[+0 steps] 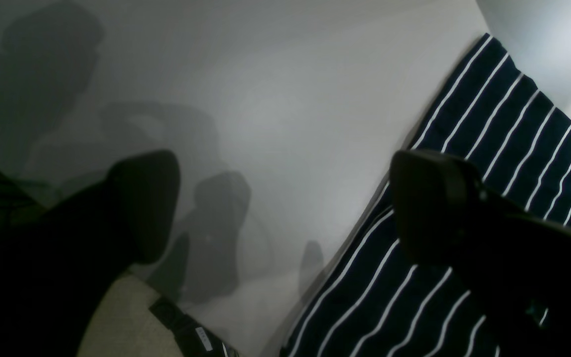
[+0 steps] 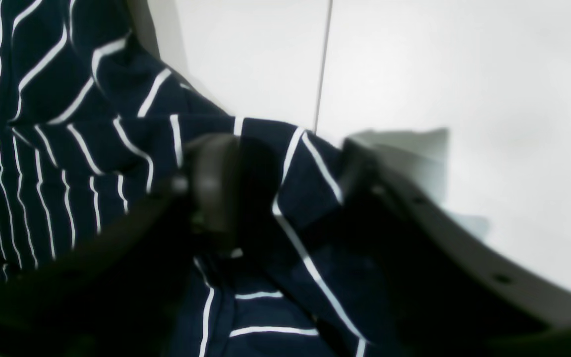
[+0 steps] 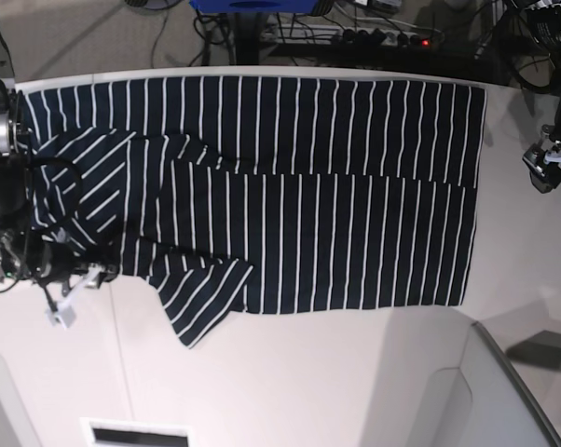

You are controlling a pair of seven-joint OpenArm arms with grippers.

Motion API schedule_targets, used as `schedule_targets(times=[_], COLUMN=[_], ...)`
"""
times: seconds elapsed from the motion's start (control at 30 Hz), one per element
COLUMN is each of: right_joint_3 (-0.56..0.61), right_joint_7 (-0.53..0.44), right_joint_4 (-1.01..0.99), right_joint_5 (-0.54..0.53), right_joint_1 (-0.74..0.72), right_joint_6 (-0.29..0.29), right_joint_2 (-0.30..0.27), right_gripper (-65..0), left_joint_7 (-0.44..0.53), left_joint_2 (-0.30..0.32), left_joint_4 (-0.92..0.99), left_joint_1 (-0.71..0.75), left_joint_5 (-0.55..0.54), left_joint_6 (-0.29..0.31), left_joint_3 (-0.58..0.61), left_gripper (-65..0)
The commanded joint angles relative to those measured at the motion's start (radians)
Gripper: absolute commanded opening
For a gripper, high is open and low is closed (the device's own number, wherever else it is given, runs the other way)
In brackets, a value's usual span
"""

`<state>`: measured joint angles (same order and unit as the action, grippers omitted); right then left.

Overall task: Layout the t-shirt on the table in an organized manner, then fold the t-shirt properly
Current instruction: 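Grasp the shirt's hem-side corners with both grippers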

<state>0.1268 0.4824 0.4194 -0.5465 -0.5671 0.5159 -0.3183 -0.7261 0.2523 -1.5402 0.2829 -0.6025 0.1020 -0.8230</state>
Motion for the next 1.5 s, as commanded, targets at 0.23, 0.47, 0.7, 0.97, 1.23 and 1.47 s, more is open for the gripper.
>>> schedule_targets(times=[0.23, 0.47, 0.7, 0.97, 1.23, 1.47], right_joint_3=[-0.002, -0.013, -0.014, -0.014, -0.016, -0.016], right_joint_7=[-0.014, -0.012, -0.011, 0.016, 0.019, 0.02], right_joint_4=[0.016, 0.025, 0.029, 0.131, 0.213, 0.233], right_joint_5=[-0.013, -0.014, -0.022, -0.022, -0.022, -0.017], right_joint_1=[-0.032, -0.037, -0.037, -0.032, -0.032, -0.032], right_joint_6=[0.005, 0.005, 0.005, 0.005, 0.005, 0.005], right_joint_2=[-0.015, -0.02, -0.032, -0.034, -0.046, -0.066], right_gripper=[-65.0, -65.0, -65.0, -65.0, -65.0, -65.0], left_joint_7=[0.02, 0.02, 0.02, 0.018, 0.023, 0.023], left_joint_2=[0.02, 0.02, 0.02, 0.026, 0.149, 0.129], left_joint_4=[-0.015, -0.016, -0.018, -0.013, -0.013, 0.088], left_joint_1=[-0.003, -0.003, -0.004, -0.024, -0.06, -0.193], left_joint_5=[-0.007, -0.007, -0.007, -0.006, -0.006, 0.194], left_joint_6=[0.0, 0.0, 0.0, 0.0, -0.006, -0.002], left_joint_3=[-0.006, -0.006, -0.005, 0.008, 0.261, 0.275], left_gripper=[0.0, 0.0, 0.0, 0.0, 0.0, 0.0])
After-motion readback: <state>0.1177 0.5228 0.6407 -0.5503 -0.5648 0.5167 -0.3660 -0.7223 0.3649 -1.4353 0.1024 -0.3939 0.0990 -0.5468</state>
